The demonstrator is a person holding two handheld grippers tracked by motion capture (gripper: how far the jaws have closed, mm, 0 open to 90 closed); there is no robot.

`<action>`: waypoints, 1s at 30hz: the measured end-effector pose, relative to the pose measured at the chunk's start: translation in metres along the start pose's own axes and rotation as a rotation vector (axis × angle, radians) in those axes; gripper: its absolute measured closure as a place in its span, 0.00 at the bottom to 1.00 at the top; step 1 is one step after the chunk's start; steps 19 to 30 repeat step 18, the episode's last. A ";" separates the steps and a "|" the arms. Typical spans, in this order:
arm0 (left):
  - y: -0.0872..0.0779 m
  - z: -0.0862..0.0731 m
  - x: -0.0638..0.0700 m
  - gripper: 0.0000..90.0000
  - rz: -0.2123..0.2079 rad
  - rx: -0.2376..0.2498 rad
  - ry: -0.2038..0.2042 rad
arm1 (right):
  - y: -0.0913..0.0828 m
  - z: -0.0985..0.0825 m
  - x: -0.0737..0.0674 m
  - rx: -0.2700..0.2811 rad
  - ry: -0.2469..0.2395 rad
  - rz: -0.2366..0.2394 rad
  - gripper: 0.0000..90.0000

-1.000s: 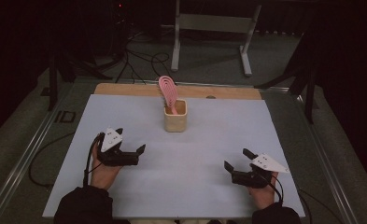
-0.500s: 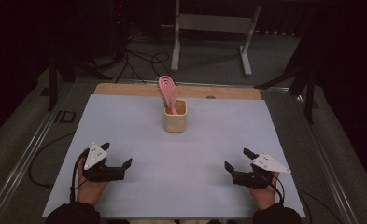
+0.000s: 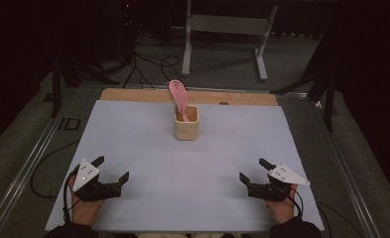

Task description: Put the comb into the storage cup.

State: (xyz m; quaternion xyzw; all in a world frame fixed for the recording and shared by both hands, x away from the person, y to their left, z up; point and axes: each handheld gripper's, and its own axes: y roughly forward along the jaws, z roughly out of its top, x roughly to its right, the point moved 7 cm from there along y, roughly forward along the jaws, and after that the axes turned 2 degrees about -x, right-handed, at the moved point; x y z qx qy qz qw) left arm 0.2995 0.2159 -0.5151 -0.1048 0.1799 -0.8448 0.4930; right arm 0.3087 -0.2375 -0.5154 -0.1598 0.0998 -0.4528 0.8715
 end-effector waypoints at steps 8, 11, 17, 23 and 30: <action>0.000 -0.001 -0.001 0.00 0.016 0.007 0.007 | 0.000 -0.004 0.001 -0.016 0.006 0.004 0.09; 0.000 0.000 -0.002 0.00 0.022 0.017 -0.003 | 0.000 -0.005 0.002 -0.022 0.006 0.003 0.09; -0.002 0.002 -0.005 0.00 0.035 0.041 -0.025 | 0.000 -0.005 0.001 -0.022 0.007 0.002 0.09; -0.002 0.002 -0.006 0.00 0.034 0.040 -0.028 | 0.000 -0.005 0.001 -0.025 0.008 0.000 0.09; -0.002 0.002 -0.006 0.00 0.034 0.040 -0.028 | 0.000 -0.005 0.001 -0.025 0.008 0.000 0.09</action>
